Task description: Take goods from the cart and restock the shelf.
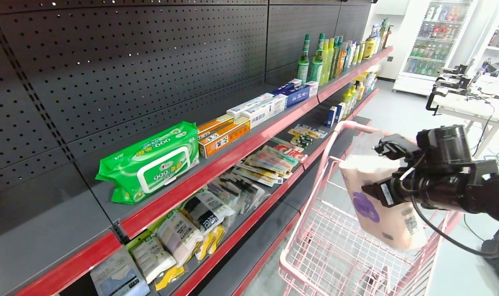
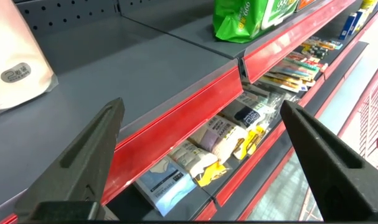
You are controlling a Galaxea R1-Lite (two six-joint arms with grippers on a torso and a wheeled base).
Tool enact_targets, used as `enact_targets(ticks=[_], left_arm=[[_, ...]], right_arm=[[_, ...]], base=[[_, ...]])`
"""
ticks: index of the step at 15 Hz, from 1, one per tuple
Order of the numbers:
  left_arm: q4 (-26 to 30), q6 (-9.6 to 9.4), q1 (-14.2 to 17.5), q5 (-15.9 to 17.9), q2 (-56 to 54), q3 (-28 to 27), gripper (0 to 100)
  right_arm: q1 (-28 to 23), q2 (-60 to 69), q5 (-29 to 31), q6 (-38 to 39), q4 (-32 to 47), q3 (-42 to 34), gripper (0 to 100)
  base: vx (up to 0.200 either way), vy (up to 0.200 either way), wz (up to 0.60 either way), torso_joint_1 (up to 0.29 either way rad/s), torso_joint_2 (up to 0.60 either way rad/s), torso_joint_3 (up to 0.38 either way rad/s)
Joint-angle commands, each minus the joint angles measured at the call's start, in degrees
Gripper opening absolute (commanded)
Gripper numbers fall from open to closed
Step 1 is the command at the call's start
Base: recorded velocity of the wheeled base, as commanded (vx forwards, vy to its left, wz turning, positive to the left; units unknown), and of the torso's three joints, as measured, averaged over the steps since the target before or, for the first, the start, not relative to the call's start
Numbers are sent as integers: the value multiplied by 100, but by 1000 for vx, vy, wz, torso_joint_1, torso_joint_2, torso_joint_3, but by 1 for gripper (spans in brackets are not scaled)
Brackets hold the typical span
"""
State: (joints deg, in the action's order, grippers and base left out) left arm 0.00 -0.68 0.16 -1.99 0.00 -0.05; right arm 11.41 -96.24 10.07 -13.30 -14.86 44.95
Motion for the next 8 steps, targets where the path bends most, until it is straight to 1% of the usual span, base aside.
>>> enact_targets(ticks=[1,2,6,8], left_arm=[[0,-2,2,-3,0,5,100],[0,-2,2,-3,0,5,100],[0,-2,2,-3,0,5,100],[0,-2,2,-3,9,5,100]], right_arm=[[-34,950,188,-41,80,-83,0],[-95,1222,417,-50,124,-153,0],[-201,1916,461,-147,124,-373,0],[-280,2303,470,-173,124,-689,0]], base=[[0,0,0,0,0,0],[0,0,0,0,0,0],[0,0,0,0,0,0],[0,0,0,16,-33,-28]])
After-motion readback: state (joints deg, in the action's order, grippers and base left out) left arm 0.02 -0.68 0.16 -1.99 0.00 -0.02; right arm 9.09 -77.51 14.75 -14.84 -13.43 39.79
